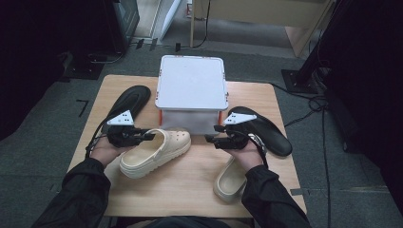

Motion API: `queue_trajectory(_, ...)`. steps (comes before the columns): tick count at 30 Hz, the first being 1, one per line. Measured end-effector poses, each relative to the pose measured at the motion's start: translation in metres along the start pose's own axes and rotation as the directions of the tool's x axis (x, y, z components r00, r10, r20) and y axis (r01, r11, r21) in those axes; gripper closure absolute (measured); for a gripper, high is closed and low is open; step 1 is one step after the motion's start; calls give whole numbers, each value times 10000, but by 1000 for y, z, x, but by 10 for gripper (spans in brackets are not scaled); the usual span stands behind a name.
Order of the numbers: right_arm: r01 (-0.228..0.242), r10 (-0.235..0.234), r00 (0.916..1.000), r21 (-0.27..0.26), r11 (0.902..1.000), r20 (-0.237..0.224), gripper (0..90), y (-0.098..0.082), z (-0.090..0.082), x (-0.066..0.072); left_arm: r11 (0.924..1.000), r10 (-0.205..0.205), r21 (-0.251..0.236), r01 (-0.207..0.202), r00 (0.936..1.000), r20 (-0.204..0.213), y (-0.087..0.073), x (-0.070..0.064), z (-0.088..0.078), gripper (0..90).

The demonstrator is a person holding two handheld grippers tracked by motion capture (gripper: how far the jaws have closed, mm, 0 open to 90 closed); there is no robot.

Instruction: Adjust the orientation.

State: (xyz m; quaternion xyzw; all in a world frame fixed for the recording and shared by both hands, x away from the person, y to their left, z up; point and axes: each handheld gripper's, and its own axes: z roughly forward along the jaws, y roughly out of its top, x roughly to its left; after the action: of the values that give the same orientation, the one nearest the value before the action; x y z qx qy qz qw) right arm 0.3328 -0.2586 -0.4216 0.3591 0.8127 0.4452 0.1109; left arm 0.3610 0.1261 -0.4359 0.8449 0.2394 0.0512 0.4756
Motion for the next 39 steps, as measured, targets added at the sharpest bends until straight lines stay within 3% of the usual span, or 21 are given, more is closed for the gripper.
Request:
queue_trajectory(4,51,-51,10000,-5,10000,22,422,-1,-1,-1,9993,220,-294,-224,9997,-141,3,-2,-4,774)
queue_trajectory(8,-25,25,10000,11,10000,77,422,-2,-1,-1,9956,166,-905,-227,9975,-681,9,6,-7,774)
queue_trajectory(19,56,-56,10000,61,10000,20,422,-2,1,1,9956,328,-829,-446,9897,-1393,13,18,14,772)
queue_trajectory(22,93,-93,10000,96,9999,-24,421,-2,2,2,9944,179,-1010,-308,9918,-1267,12,19,19,767)
queue_trajectory(27,116,-115,9999,169,9998,-75,422,-3,3,3,9985,267,-457,-316,9941,-1047,7,16,26,767)
queue_trajectory(30,169,-167,9998,141,9998,-141,422,-2,4,6,10000,-13,-36,10,9963,-854,4,17,32,761)
queue_trajectory(36,293,-288,9994,220,9993,-213,421,-2,7,9,10000,-47,68,51,9981,-607,1,15,34,723)
queue_trajectory(39,295,-289,9993,256,9992,-243,421,-2,7,10,9991,-302,289,313,9989,-353,-2,17,32,672)
